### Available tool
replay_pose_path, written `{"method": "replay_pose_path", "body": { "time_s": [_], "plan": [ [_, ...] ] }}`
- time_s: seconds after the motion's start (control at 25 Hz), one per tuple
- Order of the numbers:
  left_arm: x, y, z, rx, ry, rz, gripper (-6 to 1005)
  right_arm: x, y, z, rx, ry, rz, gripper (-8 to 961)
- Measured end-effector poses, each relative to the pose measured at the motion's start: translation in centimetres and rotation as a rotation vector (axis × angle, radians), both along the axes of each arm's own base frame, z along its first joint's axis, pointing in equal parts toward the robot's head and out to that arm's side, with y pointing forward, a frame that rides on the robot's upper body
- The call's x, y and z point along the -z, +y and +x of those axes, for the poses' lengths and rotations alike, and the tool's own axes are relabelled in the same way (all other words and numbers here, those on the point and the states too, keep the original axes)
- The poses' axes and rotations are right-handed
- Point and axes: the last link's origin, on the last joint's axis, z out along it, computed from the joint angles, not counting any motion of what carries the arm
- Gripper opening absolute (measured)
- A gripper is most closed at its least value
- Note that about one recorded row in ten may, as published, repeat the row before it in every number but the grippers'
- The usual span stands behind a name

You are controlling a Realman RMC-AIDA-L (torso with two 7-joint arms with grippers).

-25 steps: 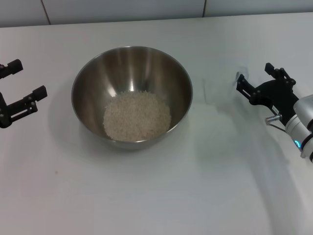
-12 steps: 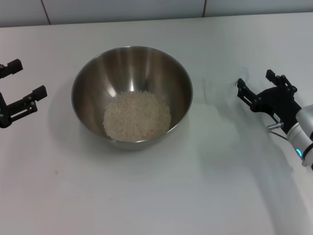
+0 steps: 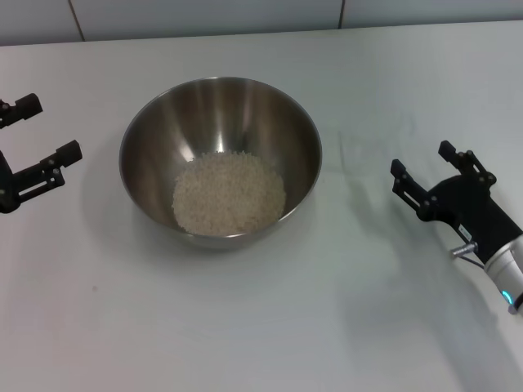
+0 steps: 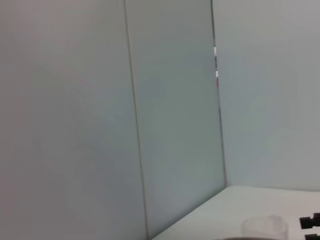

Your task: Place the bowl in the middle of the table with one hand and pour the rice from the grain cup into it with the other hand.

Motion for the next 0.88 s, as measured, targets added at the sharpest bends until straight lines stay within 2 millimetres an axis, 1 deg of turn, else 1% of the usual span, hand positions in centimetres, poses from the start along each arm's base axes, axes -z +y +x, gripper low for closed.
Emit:
{"method": "replay_pose_path", "body": {
  "time_s": [0.2,0.36,0.44,0.6,0.72,0.88],
  "plan": [
    [0.0,-0.5,0.4,0.034,-0.016,-0.022,783,-0.6,-1.4,-0.3,-0.048,0.034,0.045,809],
    [0.0,-0.6,0.4,0.037,-0.019,-0.026,783,-1.5,-1.8,-1.6,-0.138,0.08,0.09,809],
    [0.2,-0.8,0.5,0.043,-0.02,-0.039,783,-1.7,-1.3,-2.4,-0.177,0.121,0.088,809],
    [0.4,-0.9,0.5,0.045,-0.019,-0.049,783,-1.3,0.4,-4.4,-0.282,0.164,-0.012,808],
    [1.0,-1.3,0.6,0.054,-0.02,-0.085,783,-0.5,1.3,-6.2,-0.387,0.133,-0.089,808],
    [1.1,-1.6,0.5,0.064,-0.019,-0.107,783,0.6,1.7,-8.1,-0.522,0.074,-0.199,808]
  ]
}}
